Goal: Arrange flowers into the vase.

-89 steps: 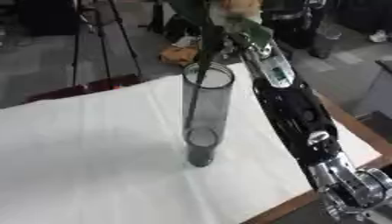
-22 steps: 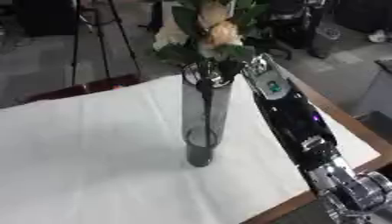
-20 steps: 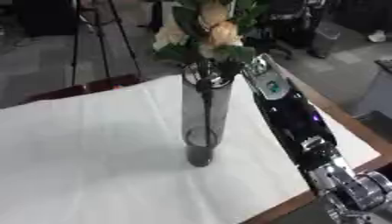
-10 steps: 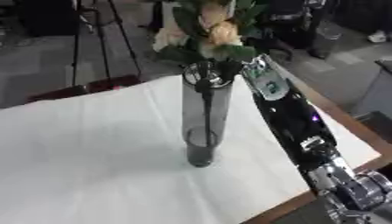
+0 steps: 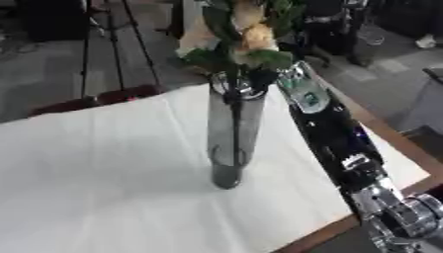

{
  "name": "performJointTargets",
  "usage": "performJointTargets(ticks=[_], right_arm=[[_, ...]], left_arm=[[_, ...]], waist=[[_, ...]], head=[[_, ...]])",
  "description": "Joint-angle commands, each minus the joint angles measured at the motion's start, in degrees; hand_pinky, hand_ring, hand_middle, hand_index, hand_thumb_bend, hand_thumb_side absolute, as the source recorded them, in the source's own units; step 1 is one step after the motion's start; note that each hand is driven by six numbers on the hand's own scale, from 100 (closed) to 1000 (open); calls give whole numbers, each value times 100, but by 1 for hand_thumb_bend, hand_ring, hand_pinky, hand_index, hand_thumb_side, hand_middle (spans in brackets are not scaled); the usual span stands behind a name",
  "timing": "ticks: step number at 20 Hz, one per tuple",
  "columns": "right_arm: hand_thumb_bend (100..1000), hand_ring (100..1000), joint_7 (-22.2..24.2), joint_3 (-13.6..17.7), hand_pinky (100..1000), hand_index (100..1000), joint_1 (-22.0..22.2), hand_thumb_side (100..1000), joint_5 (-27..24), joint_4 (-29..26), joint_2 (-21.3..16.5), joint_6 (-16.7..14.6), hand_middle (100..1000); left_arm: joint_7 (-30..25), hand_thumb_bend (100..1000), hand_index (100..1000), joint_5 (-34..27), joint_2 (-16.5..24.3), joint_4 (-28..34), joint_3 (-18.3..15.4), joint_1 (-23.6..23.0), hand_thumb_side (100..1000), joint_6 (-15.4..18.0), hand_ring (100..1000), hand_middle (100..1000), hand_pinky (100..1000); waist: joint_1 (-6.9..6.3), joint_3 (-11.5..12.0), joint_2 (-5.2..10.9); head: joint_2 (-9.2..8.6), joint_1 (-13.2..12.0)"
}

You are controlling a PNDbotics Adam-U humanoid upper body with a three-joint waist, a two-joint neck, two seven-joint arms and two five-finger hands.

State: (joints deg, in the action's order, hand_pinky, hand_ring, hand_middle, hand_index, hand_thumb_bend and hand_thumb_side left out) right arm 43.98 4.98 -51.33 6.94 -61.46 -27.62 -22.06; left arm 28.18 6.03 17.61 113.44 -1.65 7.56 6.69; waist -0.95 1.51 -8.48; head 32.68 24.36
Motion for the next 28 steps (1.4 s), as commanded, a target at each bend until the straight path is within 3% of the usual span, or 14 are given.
performJointTargets(ticks=[1, 28], right_arm=[[1000, 927, 798, 44, 910, 960, -25, 541, 32, 20, -186, -805, 911], [1000, 956, 798, 79, 935, 975, -25, 541, -453, -654, -350, -607, 949]], left_arm=[[-1, 517, 828, -6, 100, 78, -54, 33, 971, 5, 671, 635, 727], [12, 518, 828, 15, 109, 66, -66, 41, 971, 23, 671, 635, 727]], waist=[[17, 1, 104], [79, -39, 105]], head=[[-58, 13], [-56, -8]])
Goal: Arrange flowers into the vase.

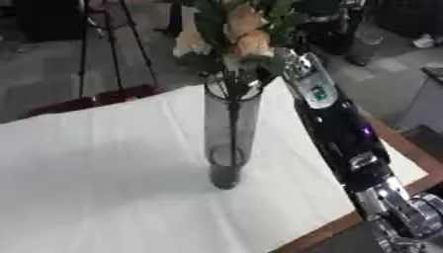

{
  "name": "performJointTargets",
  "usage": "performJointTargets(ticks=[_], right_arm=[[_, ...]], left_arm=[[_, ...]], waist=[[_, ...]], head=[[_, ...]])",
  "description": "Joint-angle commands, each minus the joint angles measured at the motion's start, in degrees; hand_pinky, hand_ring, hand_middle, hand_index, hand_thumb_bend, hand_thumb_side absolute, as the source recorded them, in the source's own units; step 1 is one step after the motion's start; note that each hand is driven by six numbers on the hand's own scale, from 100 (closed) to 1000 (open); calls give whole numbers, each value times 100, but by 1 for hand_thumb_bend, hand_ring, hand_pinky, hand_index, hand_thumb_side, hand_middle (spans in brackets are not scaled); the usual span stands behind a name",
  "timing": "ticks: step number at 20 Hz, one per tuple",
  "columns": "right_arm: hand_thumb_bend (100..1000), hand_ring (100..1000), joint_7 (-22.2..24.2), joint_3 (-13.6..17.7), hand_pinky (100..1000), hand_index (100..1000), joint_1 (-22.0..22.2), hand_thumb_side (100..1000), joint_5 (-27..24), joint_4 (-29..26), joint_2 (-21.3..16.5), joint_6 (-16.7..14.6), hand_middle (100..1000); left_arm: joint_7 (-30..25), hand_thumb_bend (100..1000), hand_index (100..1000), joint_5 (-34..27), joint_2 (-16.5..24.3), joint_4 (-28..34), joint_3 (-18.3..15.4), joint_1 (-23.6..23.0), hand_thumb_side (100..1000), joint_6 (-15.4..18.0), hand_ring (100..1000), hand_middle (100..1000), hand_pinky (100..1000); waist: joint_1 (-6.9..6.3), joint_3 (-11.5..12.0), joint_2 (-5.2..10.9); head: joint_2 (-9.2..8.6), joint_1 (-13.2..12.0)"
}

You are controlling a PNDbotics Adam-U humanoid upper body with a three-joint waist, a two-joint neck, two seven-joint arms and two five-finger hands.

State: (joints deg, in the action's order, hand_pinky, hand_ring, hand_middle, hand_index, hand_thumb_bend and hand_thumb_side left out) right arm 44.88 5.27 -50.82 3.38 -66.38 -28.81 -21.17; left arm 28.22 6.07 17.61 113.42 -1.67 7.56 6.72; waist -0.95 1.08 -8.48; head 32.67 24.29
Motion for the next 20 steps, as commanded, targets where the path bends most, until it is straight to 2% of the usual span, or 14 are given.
performJointTargets(ticks=[1, 20], right_arm=[[1000, 956, 709, 61, 935, 975, -67, 541, -111, -175, -239, -689, 949], [1000, 948, 709, 365, 927, 969, 178, 541, -197, -216, -488, -433, 941]], left_arm=[[10, 518, 828, 12, 110, 68, -65, 41, 971, 20, 671, 635, 727], [16, 519, 828, 12, 120, 67, -73, 15, 971, 14, 672, 635, 727]], waist=[[79, 4, 106], [61, 4, 128]], head=[[-56, -1], [-68, -6]])
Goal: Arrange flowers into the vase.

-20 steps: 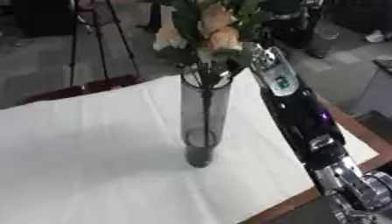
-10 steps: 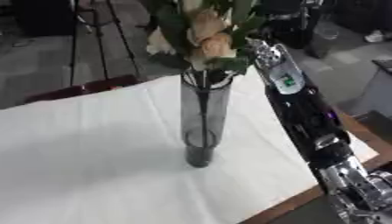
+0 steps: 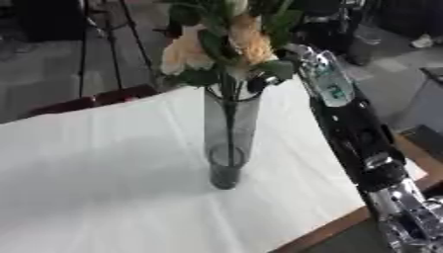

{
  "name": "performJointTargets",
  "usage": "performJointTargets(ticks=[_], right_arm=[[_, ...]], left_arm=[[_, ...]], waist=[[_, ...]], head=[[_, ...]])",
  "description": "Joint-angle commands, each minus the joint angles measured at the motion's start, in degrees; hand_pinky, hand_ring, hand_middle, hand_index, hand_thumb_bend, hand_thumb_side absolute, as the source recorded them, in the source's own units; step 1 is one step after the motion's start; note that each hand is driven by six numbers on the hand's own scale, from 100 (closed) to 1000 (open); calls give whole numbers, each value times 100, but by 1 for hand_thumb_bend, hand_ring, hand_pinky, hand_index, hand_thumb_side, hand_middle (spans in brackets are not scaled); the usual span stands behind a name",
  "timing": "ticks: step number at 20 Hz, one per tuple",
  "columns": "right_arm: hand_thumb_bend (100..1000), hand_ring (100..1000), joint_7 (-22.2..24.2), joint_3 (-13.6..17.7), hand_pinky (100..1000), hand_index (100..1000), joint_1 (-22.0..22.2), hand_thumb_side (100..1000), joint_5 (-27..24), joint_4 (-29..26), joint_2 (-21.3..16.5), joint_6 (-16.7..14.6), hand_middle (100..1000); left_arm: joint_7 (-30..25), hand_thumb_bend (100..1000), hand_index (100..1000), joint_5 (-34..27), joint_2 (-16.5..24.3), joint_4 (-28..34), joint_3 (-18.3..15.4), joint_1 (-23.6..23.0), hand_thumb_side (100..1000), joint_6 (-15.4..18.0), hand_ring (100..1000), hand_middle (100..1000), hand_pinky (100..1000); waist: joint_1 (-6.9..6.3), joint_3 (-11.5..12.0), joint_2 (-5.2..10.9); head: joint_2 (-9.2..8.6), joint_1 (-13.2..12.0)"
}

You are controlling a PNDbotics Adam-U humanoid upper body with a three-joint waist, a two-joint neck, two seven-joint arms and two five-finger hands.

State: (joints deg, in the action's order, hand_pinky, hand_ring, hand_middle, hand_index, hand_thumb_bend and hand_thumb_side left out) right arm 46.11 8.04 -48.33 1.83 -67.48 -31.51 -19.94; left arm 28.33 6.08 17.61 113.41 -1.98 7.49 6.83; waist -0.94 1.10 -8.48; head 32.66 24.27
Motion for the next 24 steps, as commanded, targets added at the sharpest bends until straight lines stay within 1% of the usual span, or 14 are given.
performJointTargets(ticks=[1, 6, 7, 10, 24], right_arm=[[1000, 948, 586, 107, 926, 969, -61, 541, -39, -103, -230, -541, 940], [1000, 948, 586, 132, 926, 969, -50, 541, -34, -108, -242, -515, 940], [1000, 928, 586, 134, 930, 971, -48, 541, -35, -107, -243, -512, 942], [1000, 923, 586, 224, 923, 969, 59, 541, -102, -50, -284, -455, 936], [1000, 906, 586, 653, 893, 960, 342, 541, -399, -140, -411, 73, 919]], left_arm=[[5, 518, 828, 11, 119, 68, -43, 21, 971, 3, 672, 635, 727], [5, 518, 828, 10, 120, 67, -43, 21, 971, 1, 672, 635, 727], [6, 518, 828, 10, 120, 67, -44, 21, 971, 1, 672, 635, 727], [10, 519, 828, 10, 116, 68, -50, 17, 971, 0, 672, 635, 727], [35, 519, 828, 23, 106, 70, -74, 12, 971, 0, 672, 635, 727]], waist=[[58, 2, 128], [56, 3, 128], [56, 2, 128], [43, -10, 123], [41, -9, 111]], head=[[-67, -3], [-67, -1], [-67, -1], [-67, -8], [-77, -27]])
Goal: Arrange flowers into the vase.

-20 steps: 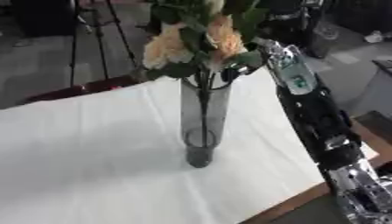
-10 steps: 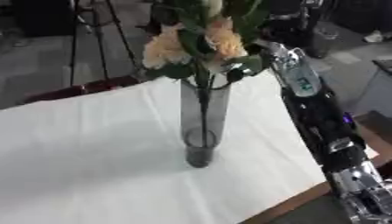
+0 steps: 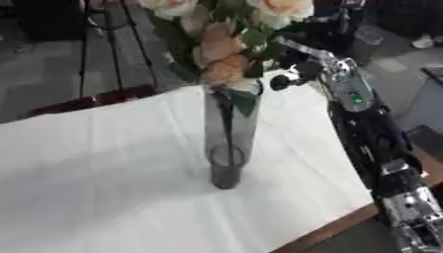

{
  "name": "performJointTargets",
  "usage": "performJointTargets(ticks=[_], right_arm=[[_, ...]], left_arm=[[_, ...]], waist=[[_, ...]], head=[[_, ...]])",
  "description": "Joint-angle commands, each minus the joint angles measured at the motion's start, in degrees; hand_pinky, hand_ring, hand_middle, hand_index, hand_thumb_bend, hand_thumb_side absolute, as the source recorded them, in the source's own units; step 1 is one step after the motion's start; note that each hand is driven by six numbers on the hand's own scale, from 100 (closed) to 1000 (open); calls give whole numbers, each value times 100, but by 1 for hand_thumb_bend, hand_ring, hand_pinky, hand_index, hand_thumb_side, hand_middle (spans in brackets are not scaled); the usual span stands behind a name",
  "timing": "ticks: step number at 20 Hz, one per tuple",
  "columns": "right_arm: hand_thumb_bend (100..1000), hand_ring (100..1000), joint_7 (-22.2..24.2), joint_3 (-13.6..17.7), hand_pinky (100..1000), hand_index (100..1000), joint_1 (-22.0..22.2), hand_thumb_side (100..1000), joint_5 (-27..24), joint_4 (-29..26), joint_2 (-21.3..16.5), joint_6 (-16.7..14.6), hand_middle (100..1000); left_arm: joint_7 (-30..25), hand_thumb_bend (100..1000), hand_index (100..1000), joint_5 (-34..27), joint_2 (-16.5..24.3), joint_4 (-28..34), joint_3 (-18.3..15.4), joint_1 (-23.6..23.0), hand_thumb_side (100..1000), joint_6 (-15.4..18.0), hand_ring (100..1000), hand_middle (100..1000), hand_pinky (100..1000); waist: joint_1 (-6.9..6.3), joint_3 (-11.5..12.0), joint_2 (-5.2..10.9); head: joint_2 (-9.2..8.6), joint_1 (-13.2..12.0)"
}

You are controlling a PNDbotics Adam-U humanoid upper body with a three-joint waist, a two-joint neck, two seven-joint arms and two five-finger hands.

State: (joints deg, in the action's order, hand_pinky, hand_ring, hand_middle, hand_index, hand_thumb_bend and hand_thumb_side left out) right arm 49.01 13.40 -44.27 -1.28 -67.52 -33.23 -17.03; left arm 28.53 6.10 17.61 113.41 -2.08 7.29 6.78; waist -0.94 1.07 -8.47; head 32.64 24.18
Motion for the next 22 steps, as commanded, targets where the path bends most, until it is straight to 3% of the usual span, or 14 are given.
performJointTargets(ticks=[1, 9, 20, 21, 22], right_arm=[[1000, 905, 296, 151, 892, 959, -49, 541, -105, -140, -243, -178, 919], [1000, 903, 296, 339, 888, 958, 28, 541, -166, -223, -272, 56, 917], [1000, 903, 296, 348, 888, 958, 33, 541, -173, -261, -270, 109, 917], [1000, 807, 287, 362, 725, 913, 47, 541, -182, -247, -284, 118, 831], [1000, 807, 238, 441, 725, 913, 126, 541, -231, -168, -329, 167, 831]], left_arm=[[17, 519, 828, 22, 107, 71, -67, 32, 971, 5, 672, 635, 727], [21, 518, 828, 29, 106, 71, -70, 37, 971, 5, 672, 635, 727], [22, 518, 828, 29, 106, 71, -69, 38, 971, 5, 672, 635, 727], [27, 518, 825, 28, 101, 70, -75, 38, 972, 4, 676, 636, 728], [47, 518, 825, 31, 95, 65, -98, 36, 972, 2, 676, 636, 728]], waist=[[41, -9, 111], [47, -10, 103], [47, -10, 102], [43, -24, 90], [33, -103, 66]], head=[[-75, -19], [-84, -24], [-84, -24], [-96, -43], [-118, -101]])
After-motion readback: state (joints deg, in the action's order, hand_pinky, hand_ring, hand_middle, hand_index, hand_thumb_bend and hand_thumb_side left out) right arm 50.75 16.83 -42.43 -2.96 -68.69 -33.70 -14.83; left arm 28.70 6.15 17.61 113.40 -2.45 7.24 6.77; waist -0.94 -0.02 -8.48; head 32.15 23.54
